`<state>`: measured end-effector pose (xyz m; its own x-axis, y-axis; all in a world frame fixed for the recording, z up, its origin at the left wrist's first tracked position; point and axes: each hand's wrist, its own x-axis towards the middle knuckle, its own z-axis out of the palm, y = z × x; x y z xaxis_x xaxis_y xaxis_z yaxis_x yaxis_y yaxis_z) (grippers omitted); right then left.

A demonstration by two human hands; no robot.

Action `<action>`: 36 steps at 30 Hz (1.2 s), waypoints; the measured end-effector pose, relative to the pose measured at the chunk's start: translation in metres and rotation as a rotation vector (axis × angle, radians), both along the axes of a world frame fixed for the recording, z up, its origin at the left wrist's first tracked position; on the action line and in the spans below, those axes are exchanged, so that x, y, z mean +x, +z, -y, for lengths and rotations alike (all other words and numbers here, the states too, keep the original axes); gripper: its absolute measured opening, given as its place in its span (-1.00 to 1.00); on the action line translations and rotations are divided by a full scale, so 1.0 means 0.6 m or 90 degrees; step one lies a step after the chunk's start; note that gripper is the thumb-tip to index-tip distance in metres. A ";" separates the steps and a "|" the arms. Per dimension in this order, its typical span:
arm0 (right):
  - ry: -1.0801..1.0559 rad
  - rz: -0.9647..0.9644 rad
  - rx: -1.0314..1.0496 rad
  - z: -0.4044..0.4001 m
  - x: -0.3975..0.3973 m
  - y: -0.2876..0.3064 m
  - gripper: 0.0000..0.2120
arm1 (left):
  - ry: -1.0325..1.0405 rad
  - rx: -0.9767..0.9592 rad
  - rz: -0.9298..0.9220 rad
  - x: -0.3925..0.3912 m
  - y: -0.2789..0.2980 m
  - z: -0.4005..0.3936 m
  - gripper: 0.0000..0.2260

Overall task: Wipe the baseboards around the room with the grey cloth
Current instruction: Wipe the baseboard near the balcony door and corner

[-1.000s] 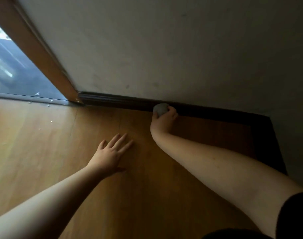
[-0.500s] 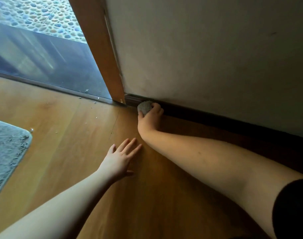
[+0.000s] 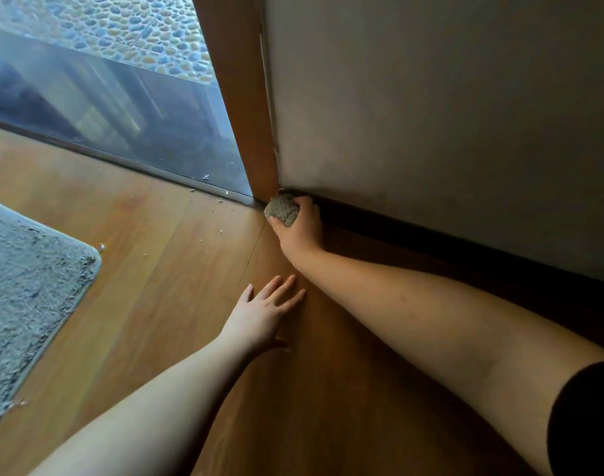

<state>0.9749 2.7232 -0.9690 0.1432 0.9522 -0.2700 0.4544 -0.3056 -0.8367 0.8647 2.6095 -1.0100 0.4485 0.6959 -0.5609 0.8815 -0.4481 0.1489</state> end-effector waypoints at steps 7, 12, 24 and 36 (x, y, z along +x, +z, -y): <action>0.123 0.121 -0.020 0.064 0.172 -0.016 -0.50 | -0.024 0.018 -0.023 -0.017 0.002 -0.002 -0.02; 0.072 0.171 -0.032 0.110 0.329 -0.016 -0.44 | -0.058 0.079 -0.028 -0.018 0.008 -0.008 -0.19; -0.049 0.046 -0.023 0.225 0.514 -0.026 -0.57 | -0.233 0.088 0.071 0.224 -0.003 -0.024 -0.34; -0.326 0.097 -0.047 0.339 0.633 0.010 -0.64 | -0.290 -0.001 0.089 0.413 -0.048 -0.027 0.24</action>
<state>1.3544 2.5199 -0.9628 0.6274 0.7292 -0.2733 0.3461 -0.5755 -0.7410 1.1122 2.6254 -1.0387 0.7788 0.4108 -0.4740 0.5673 -0.7838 0.2527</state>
